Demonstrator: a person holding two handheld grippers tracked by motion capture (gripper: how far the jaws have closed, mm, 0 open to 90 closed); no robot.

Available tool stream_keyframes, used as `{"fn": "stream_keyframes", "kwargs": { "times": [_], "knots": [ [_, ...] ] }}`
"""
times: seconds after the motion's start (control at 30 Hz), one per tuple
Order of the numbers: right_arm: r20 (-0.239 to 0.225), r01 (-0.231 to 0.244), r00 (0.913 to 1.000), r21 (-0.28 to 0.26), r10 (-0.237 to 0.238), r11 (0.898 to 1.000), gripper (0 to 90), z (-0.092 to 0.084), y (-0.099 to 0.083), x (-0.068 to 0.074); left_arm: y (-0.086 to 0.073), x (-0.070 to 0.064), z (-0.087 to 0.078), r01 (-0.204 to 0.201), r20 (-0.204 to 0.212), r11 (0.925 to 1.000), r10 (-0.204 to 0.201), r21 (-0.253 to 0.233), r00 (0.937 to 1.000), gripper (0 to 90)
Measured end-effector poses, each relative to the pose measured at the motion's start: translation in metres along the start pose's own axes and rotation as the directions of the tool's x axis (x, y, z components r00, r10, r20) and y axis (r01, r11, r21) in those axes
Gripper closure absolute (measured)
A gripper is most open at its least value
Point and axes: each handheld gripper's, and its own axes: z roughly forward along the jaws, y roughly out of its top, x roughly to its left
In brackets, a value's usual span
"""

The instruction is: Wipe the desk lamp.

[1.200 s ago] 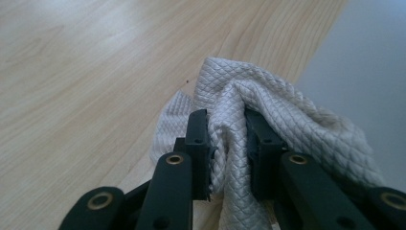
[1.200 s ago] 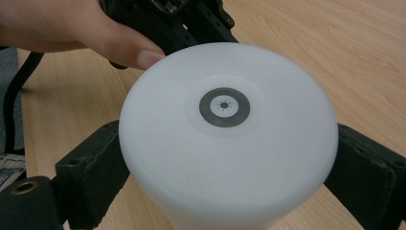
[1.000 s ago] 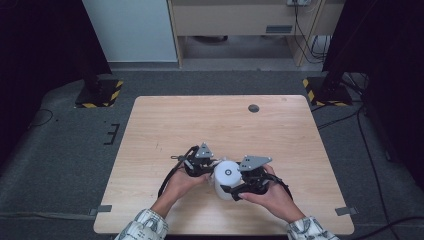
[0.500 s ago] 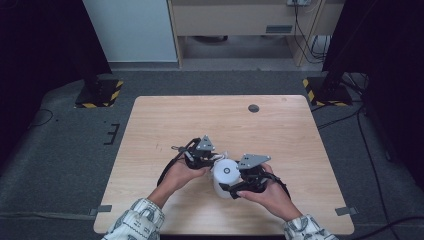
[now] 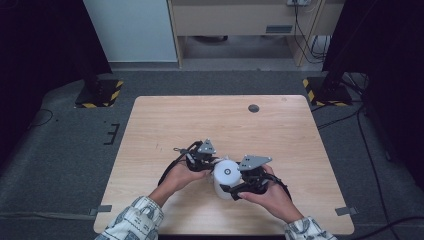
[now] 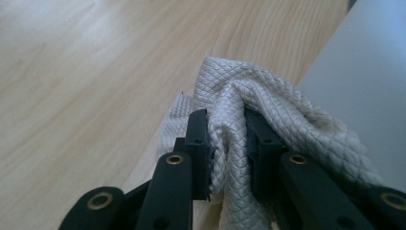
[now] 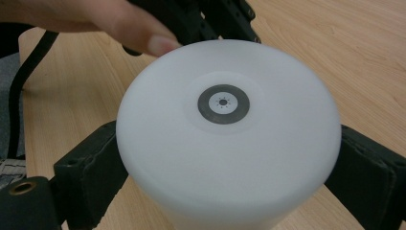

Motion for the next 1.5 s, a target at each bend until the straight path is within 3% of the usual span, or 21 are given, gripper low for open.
{"fn": "stream_keyframes", "kwargs": {
  "times": [0.2,0.43,0.6,0.83,1.13,1.3,1.5],
  "knots": [
    [-0.002,0.004,1.0000,0.007,-0.004,1.000,8.7,0.000,0.001,0.000,-0.015,-0.001,0.005,0.035,-0.013,0.9992,-0.034,0.022,0.9993,73.6],
    [0.015,-0.008,0.9999,0.008,0.008,1.000,8.7,-0.001,0.001,0.000,-0.003,0.002,-0.016,0.051,-0.032,0.9980,-0.053,-0.038,0.9981,73.5],
    [0.028,-0.002,0.9996,0.014,0.002,1.000,9.0,-0.003,0.002,0.001,0.009,-0.001,-0.022,0.019,-0.032,0.9981,-0.021,-0.058,0.9993,73.5],
    [0.028,0.010,0.9996,0.018,-0.010,1.000,9.1,-0.005,0.001,0.002,0.010,-0.001,-0.010,0.021,-0.004,0.9975,-0.021,-0.067,0.9998,73.5],
    [0.020,0.017,0.9996,0.025,-0.017,1.000,9.0,-0.004,0.002,0.000,-0.007,0.002,0.010,0.055,0.026,0.9971,-0.053,-0.054,0.9982,73.6],
    [0.021,0.020,0.9996,0.031,-0.020,0.999,9.0,-0.004,0.002,0.001,-0.018,-0.001,0.018,0.059,0.016,0.9976,-0.059,-0.035,0.9982,73.8],
    [0.018,0.022,0.9996,0.040,-0.023,0.999,9.1,-0.004,0.003,0.000,-0.003,0.001,0.008,0.051,0.019,0.9955,-0.049,-0.081,0.9986,73.8]
  ]
}}
